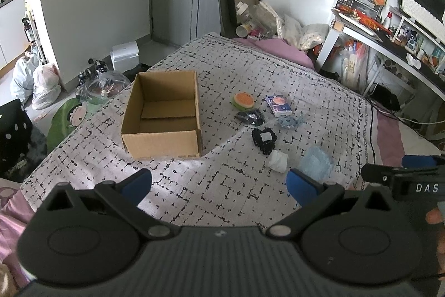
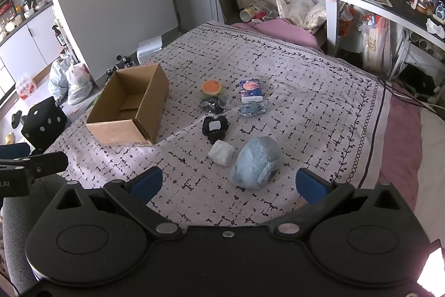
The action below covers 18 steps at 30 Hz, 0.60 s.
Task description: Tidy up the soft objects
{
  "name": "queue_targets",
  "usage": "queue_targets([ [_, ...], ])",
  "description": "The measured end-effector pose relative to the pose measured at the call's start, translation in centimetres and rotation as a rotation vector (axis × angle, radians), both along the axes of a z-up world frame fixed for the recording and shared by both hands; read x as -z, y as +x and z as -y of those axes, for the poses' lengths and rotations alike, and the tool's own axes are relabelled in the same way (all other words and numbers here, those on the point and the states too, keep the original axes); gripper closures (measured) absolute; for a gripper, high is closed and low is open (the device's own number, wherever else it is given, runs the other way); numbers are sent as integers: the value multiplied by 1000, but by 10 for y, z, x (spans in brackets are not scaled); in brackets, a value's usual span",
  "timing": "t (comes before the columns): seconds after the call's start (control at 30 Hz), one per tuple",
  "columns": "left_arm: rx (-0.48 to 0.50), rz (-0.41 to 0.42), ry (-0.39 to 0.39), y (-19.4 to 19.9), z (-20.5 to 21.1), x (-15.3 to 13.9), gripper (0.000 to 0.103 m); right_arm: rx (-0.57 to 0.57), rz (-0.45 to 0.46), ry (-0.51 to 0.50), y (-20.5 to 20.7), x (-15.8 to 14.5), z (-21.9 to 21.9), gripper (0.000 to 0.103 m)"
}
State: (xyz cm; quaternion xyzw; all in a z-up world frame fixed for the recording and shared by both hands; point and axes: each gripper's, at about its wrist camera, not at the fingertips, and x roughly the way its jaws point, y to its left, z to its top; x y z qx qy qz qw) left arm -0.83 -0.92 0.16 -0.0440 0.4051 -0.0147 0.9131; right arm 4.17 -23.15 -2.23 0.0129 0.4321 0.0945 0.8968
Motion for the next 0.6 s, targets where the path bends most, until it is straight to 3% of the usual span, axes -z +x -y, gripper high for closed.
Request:
queue_targets([
  [0.6,40,-5,-21,29,29,17,1,31,-16,43,22,16,23,0],
])
